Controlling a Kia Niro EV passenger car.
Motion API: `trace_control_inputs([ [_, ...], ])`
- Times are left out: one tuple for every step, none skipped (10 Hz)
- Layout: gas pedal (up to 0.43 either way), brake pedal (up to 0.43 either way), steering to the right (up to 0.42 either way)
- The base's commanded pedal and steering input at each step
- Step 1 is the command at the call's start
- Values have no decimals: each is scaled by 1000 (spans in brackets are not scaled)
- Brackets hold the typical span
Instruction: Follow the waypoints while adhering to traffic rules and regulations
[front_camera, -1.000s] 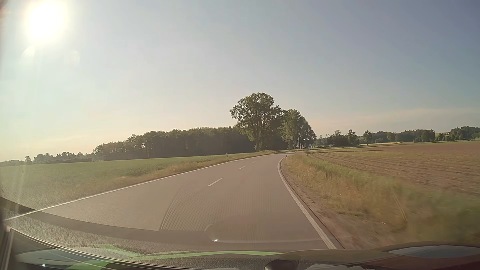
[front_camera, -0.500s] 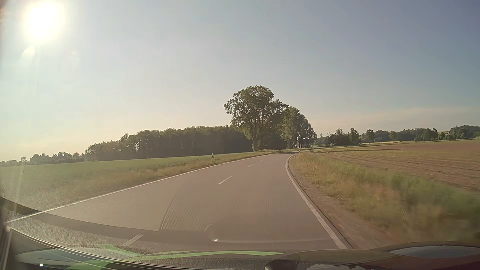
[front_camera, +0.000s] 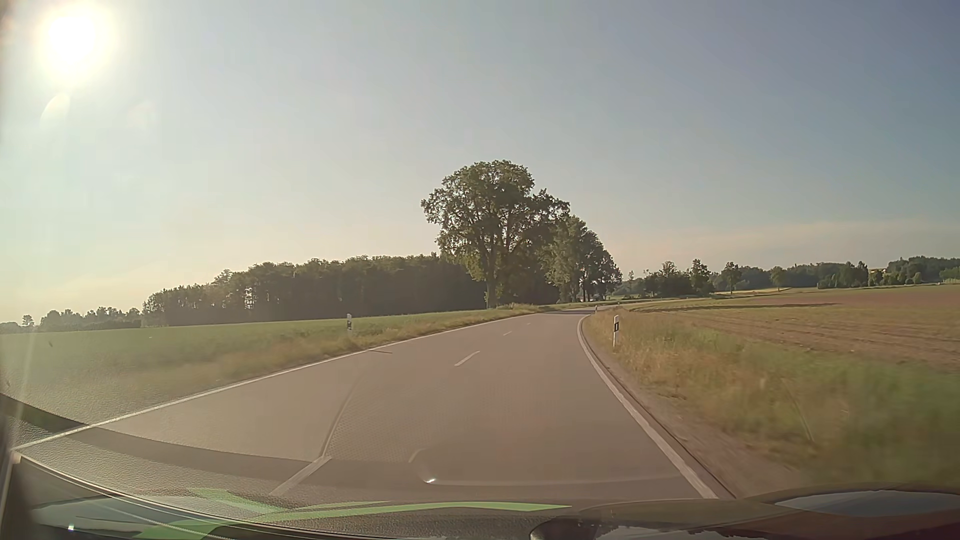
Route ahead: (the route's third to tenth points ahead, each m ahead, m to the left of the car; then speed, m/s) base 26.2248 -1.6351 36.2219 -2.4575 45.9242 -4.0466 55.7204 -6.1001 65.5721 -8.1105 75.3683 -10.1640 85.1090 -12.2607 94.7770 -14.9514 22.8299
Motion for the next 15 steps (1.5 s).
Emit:
trace_control_inputs([
  [209,0,16],
  [209,0,16],
  [209,0,17],
  [209,0,18],
  [197,0,19],
  [177,0,19],
  [177,0,19],
  [177,0,19],
  [177,0,18],
  [177,0,18],
  [118,0,18],
  [110,0,18],
  [110,0,16],
  [118,0,13],
  [130,0,14],
])
